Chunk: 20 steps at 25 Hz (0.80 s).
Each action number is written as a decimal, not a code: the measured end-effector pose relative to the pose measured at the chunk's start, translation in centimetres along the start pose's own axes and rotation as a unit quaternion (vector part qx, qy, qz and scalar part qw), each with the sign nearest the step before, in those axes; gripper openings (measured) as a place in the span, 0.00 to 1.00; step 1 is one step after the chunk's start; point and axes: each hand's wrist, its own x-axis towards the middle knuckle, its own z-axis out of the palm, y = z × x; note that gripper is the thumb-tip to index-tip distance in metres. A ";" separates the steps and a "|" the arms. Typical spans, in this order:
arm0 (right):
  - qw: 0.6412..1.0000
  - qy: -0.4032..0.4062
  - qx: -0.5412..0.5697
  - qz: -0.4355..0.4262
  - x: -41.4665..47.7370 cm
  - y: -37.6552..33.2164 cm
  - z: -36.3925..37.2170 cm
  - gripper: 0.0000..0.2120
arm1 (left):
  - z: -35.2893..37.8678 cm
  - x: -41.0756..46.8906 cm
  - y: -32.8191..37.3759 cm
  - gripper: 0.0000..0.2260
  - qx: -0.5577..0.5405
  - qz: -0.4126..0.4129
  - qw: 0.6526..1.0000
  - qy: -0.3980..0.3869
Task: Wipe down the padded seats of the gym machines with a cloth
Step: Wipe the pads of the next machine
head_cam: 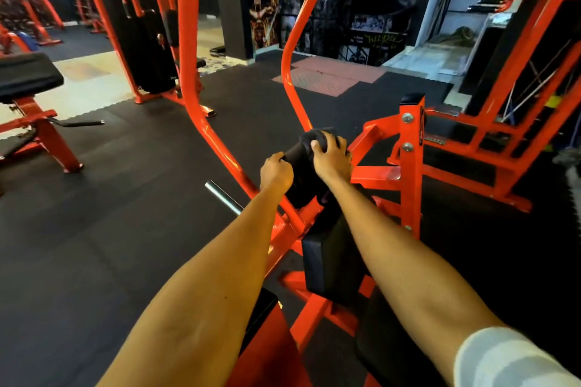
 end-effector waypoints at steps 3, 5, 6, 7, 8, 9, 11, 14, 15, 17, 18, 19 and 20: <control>0.996 0.019 -0.037 -0.081 -5.9 0.1 1.7 0.22 | -0.2 1.5 -0.5 0.21 -0.005 0.000 0.999 -0.042; 0.989 0.015 -0.027 -0.148 -8.9 1.3 1.7 0.23 | -0.1 1.9 -0.9 0.21 -0.043 -0.014 0.998 -0.051; 0.985 0.014 -0.025 -0.171 -8.8 2.0 1.7 0.24 | 0.1 2.1 -1.2 0.20 -0.053 -0.019 0.997 -0.052; 0.982 0.015 -0.025 -0.189 -8.1 2.6 1.5 0.24 | 0.4 2.3 -1.5 0.21 -0.061 -0.019 0.997 -0.048; 0.980 0.022 -0.028 -0.198 -6.8 3.0 1.4 0.23 | 0.5 2.5 -1.6 0.21 -0.063 -0.017 0.997 -0.046; 0.980 0.031 -0.033 -0.194 -5.5 3.3 1.4 0.23 | 0.7 2.7 -1.7 0.21 -0.059 -0.013 0.997 -0.046; 0.987 0.049 -0.022 -0.151 -2.3 3.5 1.5 0.22 | 0.4 2.1 -1.2 0.20 -0.042 -0.006 0.998 -0.054; 0.997 0.049 0.057 -0.010 1.6 2.5 0.1 0.23 | -0.2 1.6 -0.7 0.19 -0.031 0.009 0.998 -0.055; 0.996 0.049 0.064 0.024 1.9 2.1 0.0 0.24 | -0.2 1.8 -0.6 0.19 -0.028 0.013 0.998 -0.055; 0.996 0.075 0.044 0.021 -0.3 1.4 0.8 0.25 | 0.0 2.2 -0.7 0.19 -0.023 0.020 0.998 -0.051; 0.995 0.095 0.030 -0.013 -2.5 1.3 1.6 0.26 | 0.1 2.3 -0.7 0.19 -0.023 0.020 0.998 -0.048; 0.992 0.110 0.018 -0.056 -5.1 1.3 2.5 0.26 | 0.1 2.3 -0.9 0.19 -0.025 0.019 0.999 -0.044; 0.989 0.113 0.011 -0.096 -7.7 1.6 3.2 0.26 | 0.2 2.3 -1.1 0.19 -0.031 0.018 0.998 -0.043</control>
